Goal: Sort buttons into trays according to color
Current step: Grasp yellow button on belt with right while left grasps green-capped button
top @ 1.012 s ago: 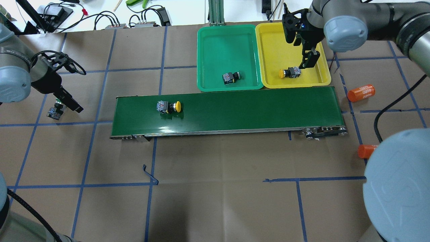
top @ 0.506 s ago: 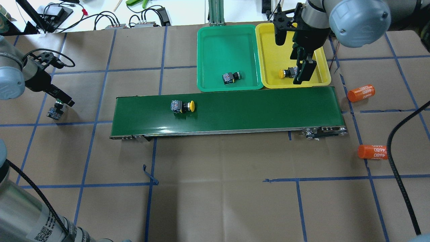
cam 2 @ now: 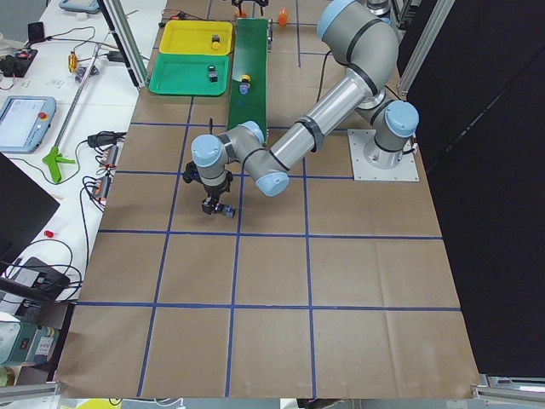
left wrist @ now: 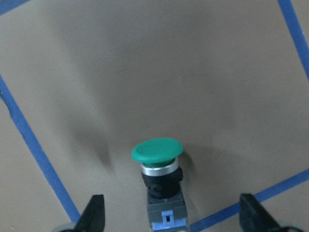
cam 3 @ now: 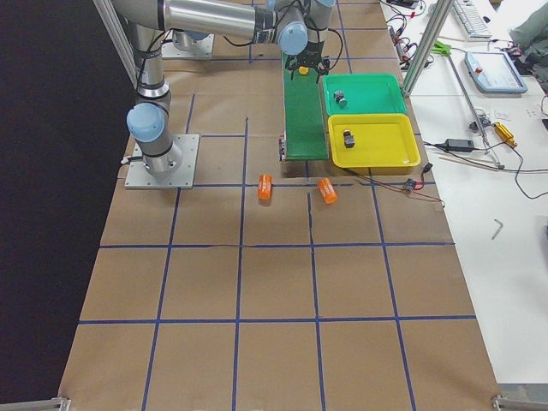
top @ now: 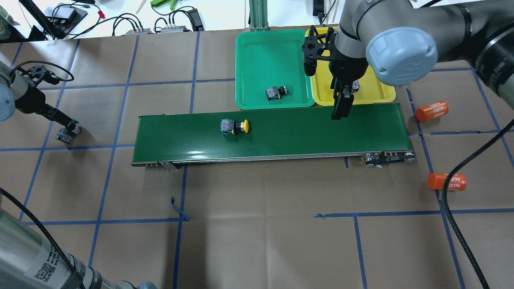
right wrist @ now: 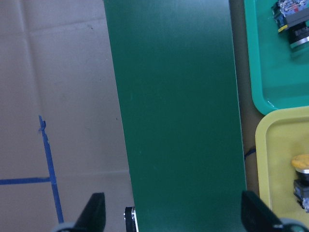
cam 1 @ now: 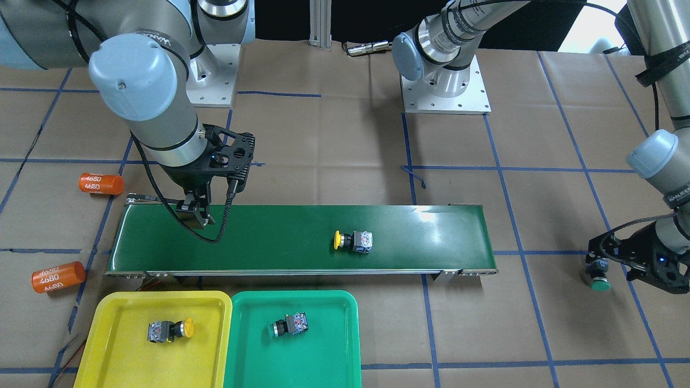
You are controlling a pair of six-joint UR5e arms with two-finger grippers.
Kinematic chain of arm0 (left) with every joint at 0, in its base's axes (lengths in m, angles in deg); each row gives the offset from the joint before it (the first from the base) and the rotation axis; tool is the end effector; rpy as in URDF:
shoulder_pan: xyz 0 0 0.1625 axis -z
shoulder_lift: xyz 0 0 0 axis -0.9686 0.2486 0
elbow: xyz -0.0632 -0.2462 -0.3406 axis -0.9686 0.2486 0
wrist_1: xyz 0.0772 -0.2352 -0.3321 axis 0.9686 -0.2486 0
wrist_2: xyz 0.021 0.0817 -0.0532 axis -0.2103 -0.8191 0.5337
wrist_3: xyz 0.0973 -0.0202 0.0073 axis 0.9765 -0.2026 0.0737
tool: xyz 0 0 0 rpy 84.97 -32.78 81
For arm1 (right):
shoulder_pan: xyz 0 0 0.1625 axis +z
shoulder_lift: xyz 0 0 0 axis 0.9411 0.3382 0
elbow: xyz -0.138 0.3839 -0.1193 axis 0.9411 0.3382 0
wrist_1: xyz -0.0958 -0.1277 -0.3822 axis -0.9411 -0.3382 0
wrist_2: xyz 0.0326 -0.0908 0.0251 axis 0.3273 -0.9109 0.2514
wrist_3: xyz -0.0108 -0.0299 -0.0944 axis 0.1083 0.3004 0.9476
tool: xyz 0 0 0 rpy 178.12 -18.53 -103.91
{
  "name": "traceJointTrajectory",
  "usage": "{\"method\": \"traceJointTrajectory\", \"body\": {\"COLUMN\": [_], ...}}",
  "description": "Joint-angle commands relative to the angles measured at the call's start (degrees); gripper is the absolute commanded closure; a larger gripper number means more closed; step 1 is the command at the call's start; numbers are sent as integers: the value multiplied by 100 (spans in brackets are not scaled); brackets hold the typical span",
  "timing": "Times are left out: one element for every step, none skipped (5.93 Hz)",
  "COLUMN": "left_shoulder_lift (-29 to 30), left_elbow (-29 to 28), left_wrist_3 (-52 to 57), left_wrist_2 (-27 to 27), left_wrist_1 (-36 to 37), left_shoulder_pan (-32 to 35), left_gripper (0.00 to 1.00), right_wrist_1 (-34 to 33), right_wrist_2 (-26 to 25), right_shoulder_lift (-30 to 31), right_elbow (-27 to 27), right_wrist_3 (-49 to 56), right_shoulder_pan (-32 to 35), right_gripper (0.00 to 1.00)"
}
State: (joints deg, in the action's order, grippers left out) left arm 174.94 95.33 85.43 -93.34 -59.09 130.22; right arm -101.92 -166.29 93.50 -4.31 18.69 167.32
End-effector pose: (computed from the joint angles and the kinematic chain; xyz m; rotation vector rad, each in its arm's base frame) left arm 0.2661 -0.6097 0.2117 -0.6782 -3.0264 0.0041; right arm 0.2059 -0.5474 0.3784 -2.0449 2.3015 0.0463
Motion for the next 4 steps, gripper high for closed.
{"method": "traceJointTrajectory", "body": {"left_shoulder_lift": [215,278,261,174], "left_elbow": [24,67,94,181], "left_wrist_3": [-10,8,-18,-45], "left_wrist_2": [-86,-105,-131,-122], "left_wrist_1": [32,155,121,94], "left_shoulder_pan": [-143,-170,-170,-153], "left_gripper": [6,40,93,100], "right_wrist_1": [-287,-872,-1548,-1920], "right_wrist_2": [31,40,40,40], "right_shoulder_lift": [-116,-160,-335,-615], "right_elbow": [-177,-474,-643,-644], "right_wrist_3": [-124,-289,-569,-885], "right_shoulder_pan": [205,327,615,932], "right_gripper": [0,0,0,0]}}
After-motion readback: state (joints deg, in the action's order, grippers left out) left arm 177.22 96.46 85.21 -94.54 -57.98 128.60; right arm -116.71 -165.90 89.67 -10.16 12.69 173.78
